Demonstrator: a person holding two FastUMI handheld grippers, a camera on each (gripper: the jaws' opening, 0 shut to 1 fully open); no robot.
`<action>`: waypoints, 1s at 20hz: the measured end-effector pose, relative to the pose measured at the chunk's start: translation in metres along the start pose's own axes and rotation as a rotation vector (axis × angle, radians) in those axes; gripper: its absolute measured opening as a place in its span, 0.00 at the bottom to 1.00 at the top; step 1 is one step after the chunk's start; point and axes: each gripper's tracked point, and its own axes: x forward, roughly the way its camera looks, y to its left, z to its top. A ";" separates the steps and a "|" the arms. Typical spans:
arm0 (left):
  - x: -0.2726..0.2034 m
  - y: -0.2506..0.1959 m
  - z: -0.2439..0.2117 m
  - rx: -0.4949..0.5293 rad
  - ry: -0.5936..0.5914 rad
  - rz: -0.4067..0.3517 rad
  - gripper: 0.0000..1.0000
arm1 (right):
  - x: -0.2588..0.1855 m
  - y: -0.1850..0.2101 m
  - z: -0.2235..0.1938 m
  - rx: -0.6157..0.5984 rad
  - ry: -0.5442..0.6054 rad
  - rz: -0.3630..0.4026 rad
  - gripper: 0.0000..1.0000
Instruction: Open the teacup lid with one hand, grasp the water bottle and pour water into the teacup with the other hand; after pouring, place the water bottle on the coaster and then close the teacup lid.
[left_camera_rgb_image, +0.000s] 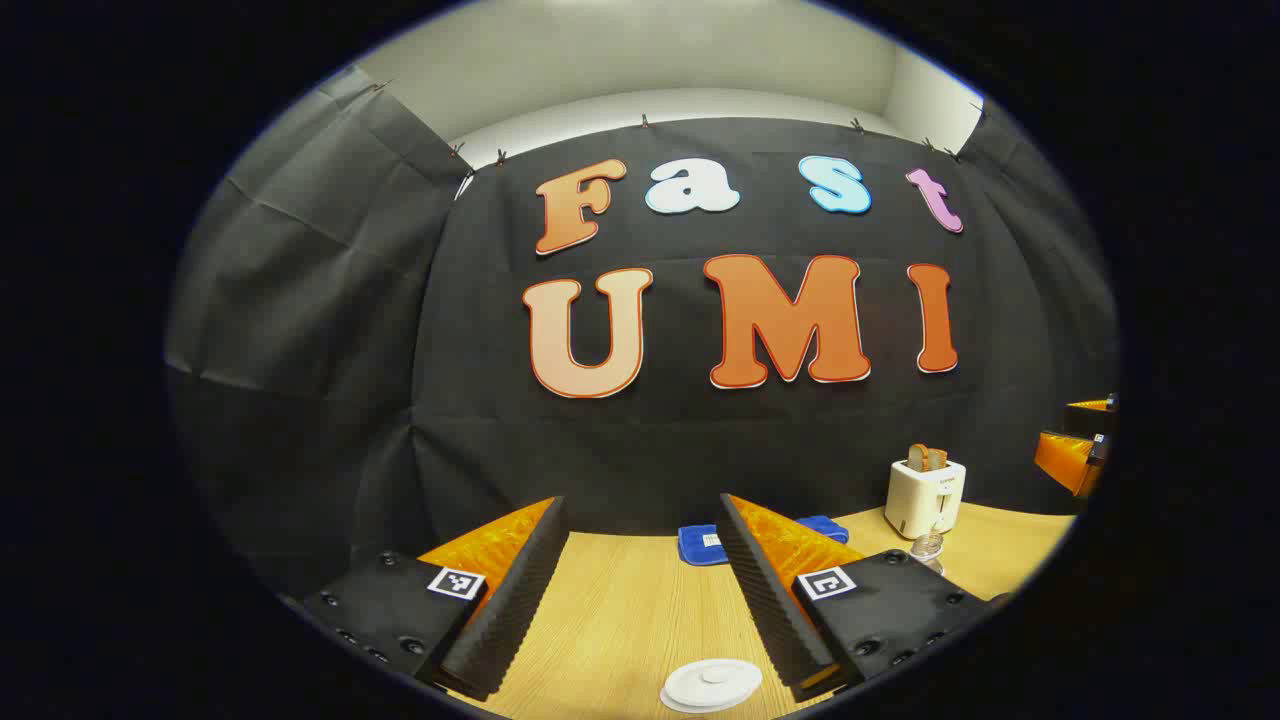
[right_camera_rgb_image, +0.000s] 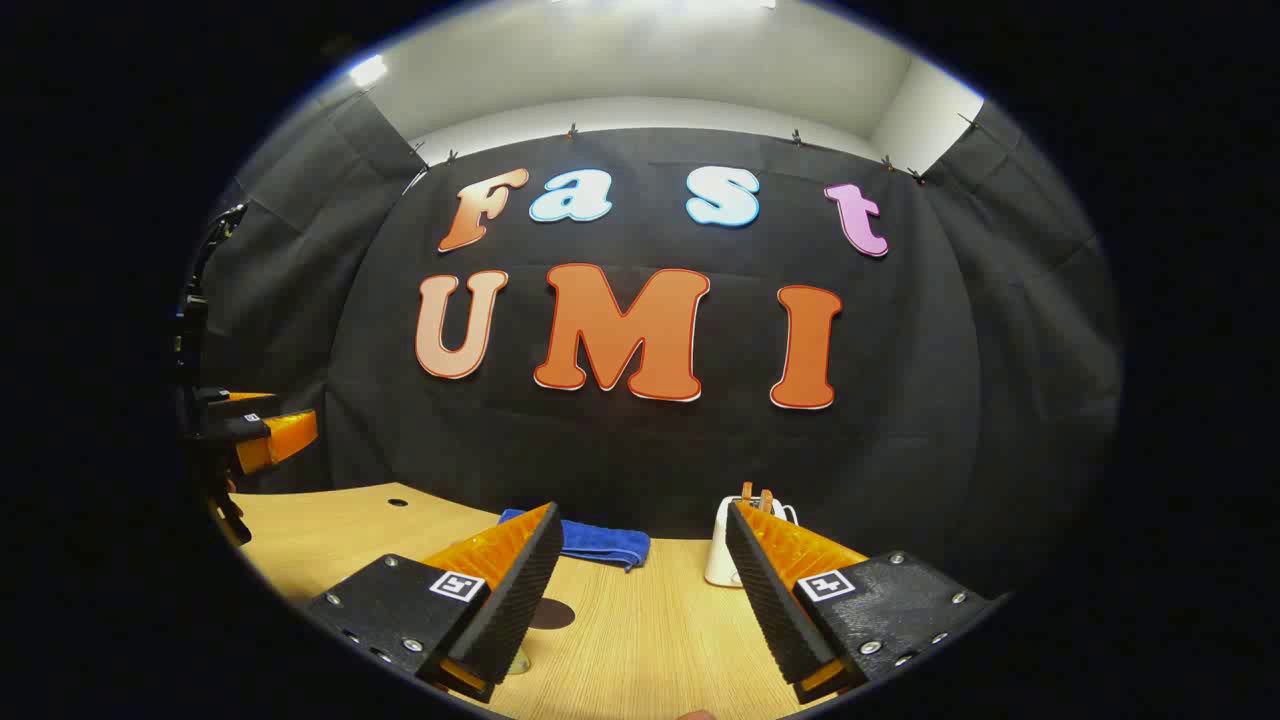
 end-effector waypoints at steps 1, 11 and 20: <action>0.000 -0.001 -0.001 -0.003 0.001 -0.002 0.98 | 0.000 0.000 -0.001 -0.002 0.006 0.004 0.98; -0.001 -0.011 -0.001 -0.026 -0.003 -0.055 0.97 | -0.001 0.007 0.005 -0.020 -0.013 0.025 0.98; -0.003 -0.015 -0.007 -0.018 0.001 -0.058 0.98 | -0.004 0.014 0.005 -0.027 -0.014 0.044 0.98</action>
